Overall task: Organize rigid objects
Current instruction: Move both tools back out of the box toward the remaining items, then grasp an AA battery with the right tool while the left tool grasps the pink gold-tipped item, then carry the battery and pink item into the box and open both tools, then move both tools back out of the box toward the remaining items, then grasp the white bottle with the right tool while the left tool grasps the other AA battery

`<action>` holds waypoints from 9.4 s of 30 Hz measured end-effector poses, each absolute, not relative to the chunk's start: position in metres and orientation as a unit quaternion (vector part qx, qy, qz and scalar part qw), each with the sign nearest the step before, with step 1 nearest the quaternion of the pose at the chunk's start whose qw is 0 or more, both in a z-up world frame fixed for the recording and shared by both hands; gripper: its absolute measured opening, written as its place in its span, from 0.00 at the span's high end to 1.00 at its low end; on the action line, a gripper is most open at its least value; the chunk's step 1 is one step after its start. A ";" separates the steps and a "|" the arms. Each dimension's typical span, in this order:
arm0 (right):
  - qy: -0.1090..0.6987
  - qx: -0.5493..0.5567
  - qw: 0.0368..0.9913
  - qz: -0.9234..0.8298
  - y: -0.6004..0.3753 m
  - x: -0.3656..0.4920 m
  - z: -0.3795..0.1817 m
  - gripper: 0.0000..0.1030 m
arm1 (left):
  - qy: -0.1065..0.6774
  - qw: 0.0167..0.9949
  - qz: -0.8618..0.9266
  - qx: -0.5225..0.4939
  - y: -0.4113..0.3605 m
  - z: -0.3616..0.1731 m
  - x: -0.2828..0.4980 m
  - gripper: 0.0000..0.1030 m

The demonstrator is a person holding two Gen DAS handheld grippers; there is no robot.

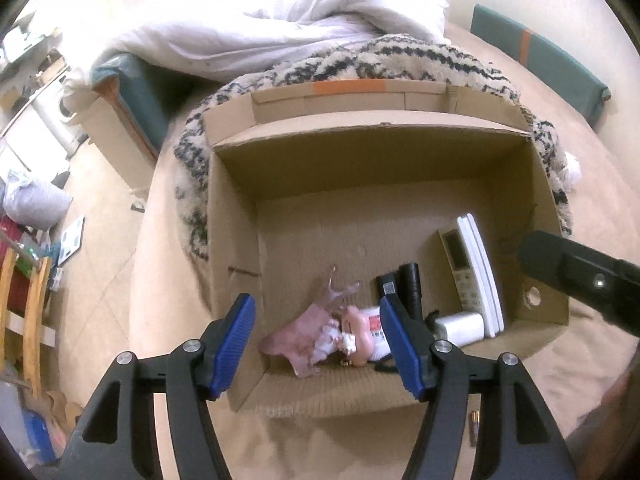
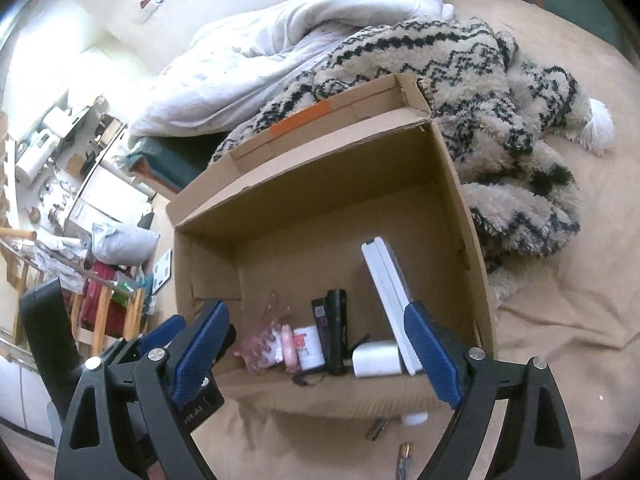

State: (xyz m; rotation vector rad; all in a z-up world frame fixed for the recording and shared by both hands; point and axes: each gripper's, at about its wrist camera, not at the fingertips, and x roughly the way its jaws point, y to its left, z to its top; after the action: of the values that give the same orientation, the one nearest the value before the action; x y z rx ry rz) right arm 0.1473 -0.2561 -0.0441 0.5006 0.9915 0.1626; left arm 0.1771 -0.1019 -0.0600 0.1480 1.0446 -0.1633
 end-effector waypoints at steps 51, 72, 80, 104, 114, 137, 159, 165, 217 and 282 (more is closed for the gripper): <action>0.637 0.204 0.743 0.030 -0.222 0.101 -0.174 0.89 | 0.566 0.823 -0.047 -0.010 -0.053 -0.092 0.114 0.39; 0.546 0.320 0.772 0.058 -0.271 0.046 -0.121 0.89 | 0.631 0.770 -0.088 -0.034 -0.131 -0.157 0.135 0.39; 0.532 0.351 0.767 0.068 -0.291 0.040 -0.122 0.89 | 0.642 0.764 -0.042 -0.040 -0.150 -0.181 0.153 0.27; 0.528 0.343 0.774 0.063 -0.295 0.036 -0.120 0.89 | 0.638 0.767 -0.025 0.064 -0.169 -0.175 0.131 0.44; 0.530 0.323 0.782 0.060 -0.288 0.039 -0.117 0.89 | 0.620 0.781 -0.047 0.060 -0.117 -0.148 0.108 0.44; 0.459 0.219 0.855 0.104 -0.261 0.108 -0.053 0.89 | 0.453 0.889 -0.067 0.008 -0.060 -0.022 0.155 0.44; 0.505 0.206 0.832 0.099 -0.249 0.162 -0.108 0.89 | 0.460 0.885 -0.073 0.017 -0.085 -0.081 0.198 0.44; 0.510 0.207 0.829 0.098 -0.247 0.165 -0.111 0.89 | 0.463 0.881 -0.090 0.026 -0.094 -0.084 0.197 0.44; 0.461 0.286 0.839 0.031 -0.302 0.070 -0.080 0.33 | 0.478 0.876 -0.063 0.030 -0.067 -0.061 0.116 0.24; 0.504 0.387 0.770 -0.049 -0.342 0.037 -0.131 0.72 | 0.636 0.752 -0.145 0.098 -0.232 -0.179 0.073 0.87</action>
State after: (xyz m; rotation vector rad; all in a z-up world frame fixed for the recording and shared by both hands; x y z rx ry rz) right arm 0.0365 -0.3424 -0.1310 0.8389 1.0939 -0.1055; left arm 0.0727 -0.2318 -0.1791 0.2134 1.3881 -0.3171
